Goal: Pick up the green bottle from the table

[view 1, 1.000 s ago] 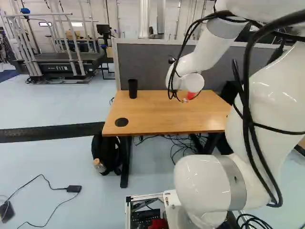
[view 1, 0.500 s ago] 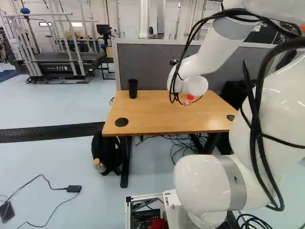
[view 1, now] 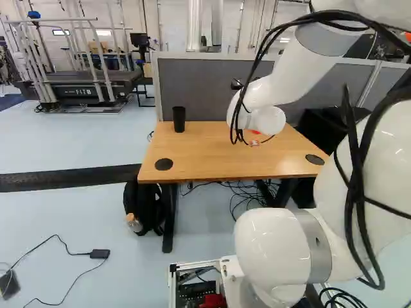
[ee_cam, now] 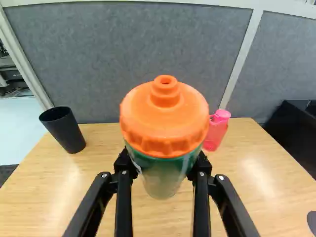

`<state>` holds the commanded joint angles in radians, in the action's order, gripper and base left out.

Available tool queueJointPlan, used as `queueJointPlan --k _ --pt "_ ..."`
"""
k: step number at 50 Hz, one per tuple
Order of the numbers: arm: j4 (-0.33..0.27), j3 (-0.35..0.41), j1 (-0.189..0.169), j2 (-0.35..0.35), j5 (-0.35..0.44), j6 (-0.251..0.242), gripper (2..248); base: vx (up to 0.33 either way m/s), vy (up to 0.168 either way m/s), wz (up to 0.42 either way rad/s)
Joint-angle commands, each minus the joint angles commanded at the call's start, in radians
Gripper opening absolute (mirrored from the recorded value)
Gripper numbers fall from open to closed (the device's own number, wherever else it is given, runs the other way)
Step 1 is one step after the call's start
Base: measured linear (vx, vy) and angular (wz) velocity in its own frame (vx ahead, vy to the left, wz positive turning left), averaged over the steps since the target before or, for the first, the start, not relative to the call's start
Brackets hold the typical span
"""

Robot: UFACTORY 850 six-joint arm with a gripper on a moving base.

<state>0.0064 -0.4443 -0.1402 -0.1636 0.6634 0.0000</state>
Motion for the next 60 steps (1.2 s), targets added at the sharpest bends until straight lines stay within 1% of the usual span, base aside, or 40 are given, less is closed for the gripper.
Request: queueJointPlan --k 15,29,43,60 --pt "0.000 0.019 0.007 -0.006 0.011 0.000 111 0.000 0.000 0.000" --pt "-0.001 0.059 0.023 -0.019 0.035 0.000 111 0.000 0.000 0.000" --pt "-0.002 0.122 0.048 -0.039 0.071 0.000 111 0.000 0.000 0.000" --pt "-0.004 0.221 0.087 -0.072 0.129 0.000 111 0.000 0.000 0.000"
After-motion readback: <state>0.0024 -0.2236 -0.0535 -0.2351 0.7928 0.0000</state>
